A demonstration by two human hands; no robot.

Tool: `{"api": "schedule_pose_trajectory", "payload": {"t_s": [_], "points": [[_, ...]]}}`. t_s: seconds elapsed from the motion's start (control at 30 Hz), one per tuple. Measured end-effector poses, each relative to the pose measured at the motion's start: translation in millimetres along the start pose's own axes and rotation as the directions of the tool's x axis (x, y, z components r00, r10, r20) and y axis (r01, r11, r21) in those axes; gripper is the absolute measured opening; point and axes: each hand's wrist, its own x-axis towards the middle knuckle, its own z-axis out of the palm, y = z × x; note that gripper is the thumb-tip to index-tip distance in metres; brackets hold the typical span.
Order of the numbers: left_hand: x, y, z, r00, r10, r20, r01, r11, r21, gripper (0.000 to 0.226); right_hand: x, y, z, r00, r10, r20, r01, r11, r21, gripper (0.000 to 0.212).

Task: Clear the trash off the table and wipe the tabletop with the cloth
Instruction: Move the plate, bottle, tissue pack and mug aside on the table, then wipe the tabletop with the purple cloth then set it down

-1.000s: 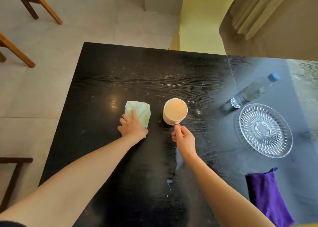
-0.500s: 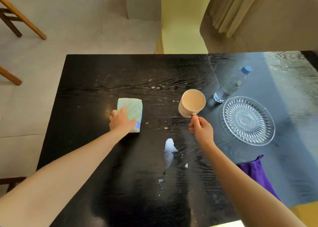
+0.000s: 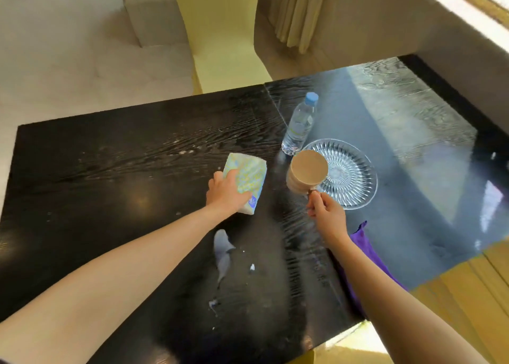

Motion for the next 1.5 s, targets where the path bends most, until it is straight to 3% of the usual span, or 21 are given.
{"api": "schedule_pose_trajectory", "payload": {"t_s": [0.3,0.47,0.67,0.87,1.0,1.07,1.2,1.27,1.33,1.37,1.5], "points": [[26.4,102.2,59.9,0.986,0.135,0.097,-0.144,0.985,0.099,0.067,40.4,43.8,-80.3,0.983,0.061,-0.171,-0.060,0.998,0.011,0.037],[55.5,152.5,90.6,0.975,0.141,0.172,-0.163,0.979,0.121,0.064,71.8,54.9,-91.9,0.971,0.103,-0.214,-0.101,0.995,0.022,0.036],[90.3,172.0,114.9,0.974,0.221,0.049,-0.224,0.972,0.069,0.052,96.9,71.2,-86.4,0.957,0.189,-0.220,-0.157,0.975,0.157,0.036],[99.3,170.6,128.3,0.954,0.265,0.143,-0.262,0.964,-0.040,0.056,101.0,75.6,-85.6,0.959,0.210,-0.192,-0.170,0.964,0.206,0.039],[86.8,165.2,128.8,0.922,0.384,-0.043,-0.386,0.920,-0.072,0.047,102.1,73.4,-88.4,0.972,0.201,-0.124,-0.171,0.961,0.217,0.034],[68.0,157.1,132.9,0.849,0.507,-0.151,-0.513,0.859,-0.002,0.037,99.9,74.7,-90.9,0.976,0.171,-0.134,-0.148,0.976,0.161,0.026],[18.5,137.1,161.1,0.657,0.741,-0.135,-0.741,0.669,0.063,0.029,85.0,86.6,-107.9,0.963,0.066,-0.261,-0.067,0.998,0.005,0.023],[5.2,132.4,177.9,0.700,0.712,-0.048,-0.711,0.702,0.047,0.029,70.6,97.4,-116.5,0.959,0.060,-0.277,-0.087,0.993,-0.084,0.019],[-6.3,133.9,186.3,0.809,0.569,0.149,-0.570,0.821,-0.038,0.029,56.4,112.4,-121.1,0.969,0.052,-0.240,-0.107,0.970,-0.220,0.018],[-11.5,134.9,188.9,0.830,0.500,0.248,-0.504,0.862,-0.051,0.031,49.9,119.7,-121.3,0.978,0.046,-0.203,-0.104,0.952,-0.287,0.018],[-27.8,132.5,202.2,0.812,0.449,0.373,-0.498,0.866,0.041,0.042,33.9,138.5,-115.1,0.987,0.158,-0.030,-0.152,0.858,-0.490,0.024]]}}
